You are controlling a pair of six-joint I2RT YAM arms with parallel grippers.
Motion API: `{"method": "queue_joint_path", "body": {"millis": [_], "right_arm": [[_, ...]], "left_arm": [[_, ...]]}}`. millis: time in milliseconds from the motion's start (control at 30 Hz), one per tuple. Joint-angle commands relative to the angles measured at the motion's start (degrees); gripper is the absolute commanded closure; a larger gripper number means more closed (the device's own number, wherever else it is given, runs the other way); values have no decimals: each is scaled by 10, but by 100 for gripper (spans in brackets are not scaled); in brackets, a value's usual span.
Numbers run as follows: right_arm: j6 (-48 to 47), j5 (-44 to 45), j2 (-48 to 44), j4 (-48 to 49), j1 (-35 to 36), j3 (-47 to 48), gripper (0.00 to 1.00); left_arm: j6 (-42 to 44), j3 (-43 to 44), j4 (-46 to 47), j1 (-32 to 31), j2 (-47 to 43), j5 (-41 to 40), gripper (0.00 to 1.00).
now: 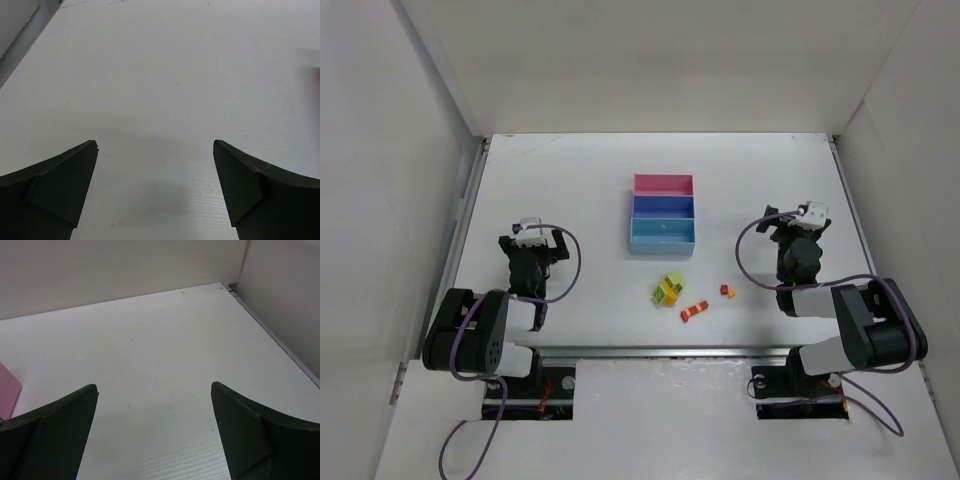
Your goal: Sort the legos into containers by color
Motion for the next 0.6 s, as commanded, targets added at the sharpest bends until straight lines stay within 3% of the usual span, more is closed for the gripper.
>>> {"method": "queue_joint_path", "body": {"millis": [0, 100, 133, 267, 333, 400, 433, 467, 500, 567], "right_arm": [[-3, 0, -6, 33, 2, 5, 0], [-3, 5, -19, -5, 2, 34, 0], [-3, 0, -53, -129, 7, 60, 0], [2, 54, -72, -442, 12, 276, 0], [-12, 74, -67, -528, 12, 390, 0], [-41, 126, -53, -641, 37, 455, 0], [-49, 165, -53, -669, 50, 501, 0], [-67, 208, -53, -690, 65, 516, 0], [-77, 250, -59, -705, 77, 526, 0], [-106, 303, -70, -705, 109, 526, 0]], "left_arm": [[-3, 13, 139, 2, -7, -2, 0], [-3, 13, 139, 2, -7, -2, 0], [-3, 13, 144, 2, -7, -2, 0], [9, -2, 179, 7, -7, 39, 0], [33, -5, 155, 7, -76, 71, 0], [59, 49, -75, 7, -158, 172, 0], [178, 143, -169, 7, -205, 239, 0], [242, 193, -336, 7, -213, 304, 0], [272, 237, -391, -2, -213, 340, 0], [260, 337, -450, -2, -207, 313, 0]]}}
